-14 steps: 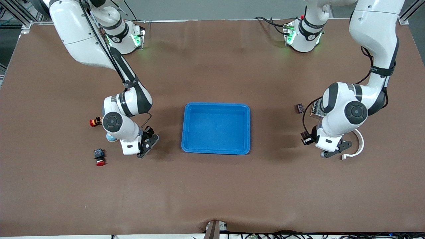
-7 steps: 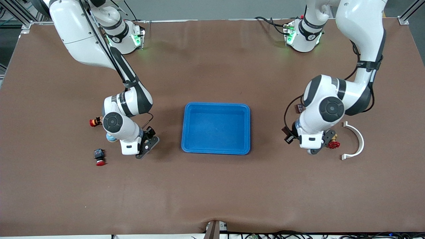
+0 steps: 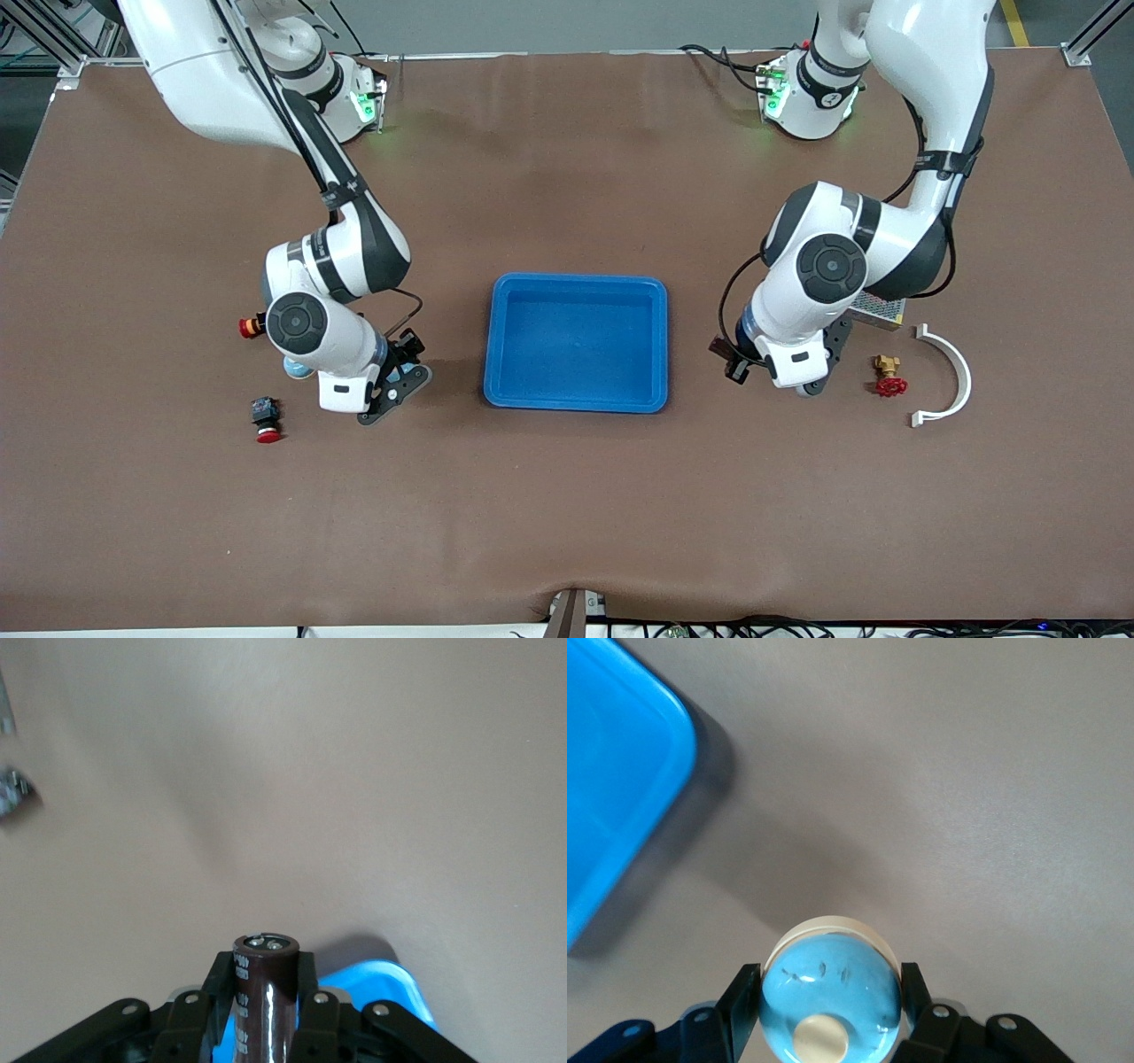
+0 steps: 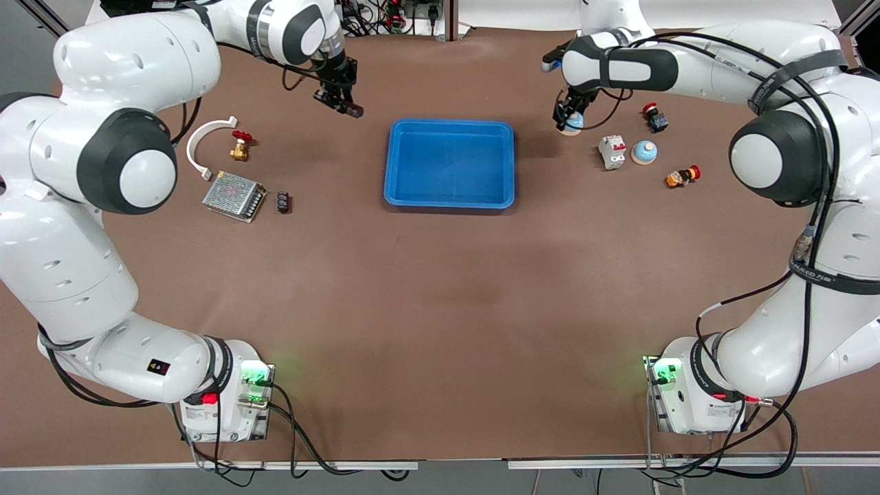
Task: Place electrolytic capacitor and blue bell in tray
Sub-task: 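Carry the bell and the capacitor over the blue tray with both grippers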
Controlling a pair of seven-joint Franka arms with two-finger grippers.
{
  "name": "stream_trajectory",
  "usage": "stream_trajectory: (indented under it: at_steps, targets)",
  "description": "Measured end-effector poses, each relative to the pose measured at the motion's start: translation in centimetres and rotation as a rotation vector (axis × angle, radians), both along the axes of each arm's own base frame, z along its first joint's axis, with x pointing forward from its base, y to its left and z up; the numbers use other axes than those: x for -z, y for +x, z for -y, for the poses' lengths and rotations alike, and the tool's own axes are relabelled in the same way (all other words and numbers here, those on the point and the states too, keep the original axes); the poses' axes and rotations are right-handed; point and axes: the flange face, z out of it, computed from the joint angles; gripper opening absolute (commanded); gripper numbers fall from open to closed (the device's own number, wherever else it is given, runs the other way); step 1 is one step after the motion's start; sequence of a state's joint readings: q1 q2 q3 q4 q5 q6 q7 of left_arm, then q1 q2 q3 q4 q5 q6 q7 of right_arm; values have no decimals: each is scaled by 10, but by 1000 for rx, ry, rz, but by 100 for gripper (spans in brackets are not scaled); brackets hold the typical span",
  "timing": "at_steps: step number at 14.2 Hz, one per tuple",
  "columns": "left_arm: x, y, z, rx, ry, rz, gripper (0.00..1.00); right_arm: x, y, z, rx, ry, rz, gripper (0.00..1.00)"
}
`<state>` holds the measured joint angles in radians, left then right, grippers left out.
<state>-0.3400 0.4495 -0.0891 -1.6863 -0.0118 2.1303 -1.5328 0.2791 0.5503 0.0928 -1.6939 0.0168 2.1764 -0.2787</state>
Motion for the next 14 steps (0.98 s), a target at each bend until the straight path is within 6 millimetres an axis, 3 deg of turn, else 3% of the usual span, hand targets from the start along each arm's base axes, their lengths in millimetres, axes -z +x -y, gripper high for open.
stream_trajectory:
  at_steps: [5, 10, 14]
  targets:
    - [9, 6, 42, -232, -56, 22, 0, -11, -28, -65, 226, 22, -21, 50]
    - [22, -4, 78, -368, -80, 36, 0, -14, -70, -142, 412, 22, -19, 50]
    - [36, -12, 101, -464, -107, 49, 0, -4, -96, -174, 469, 34, -8, 50]
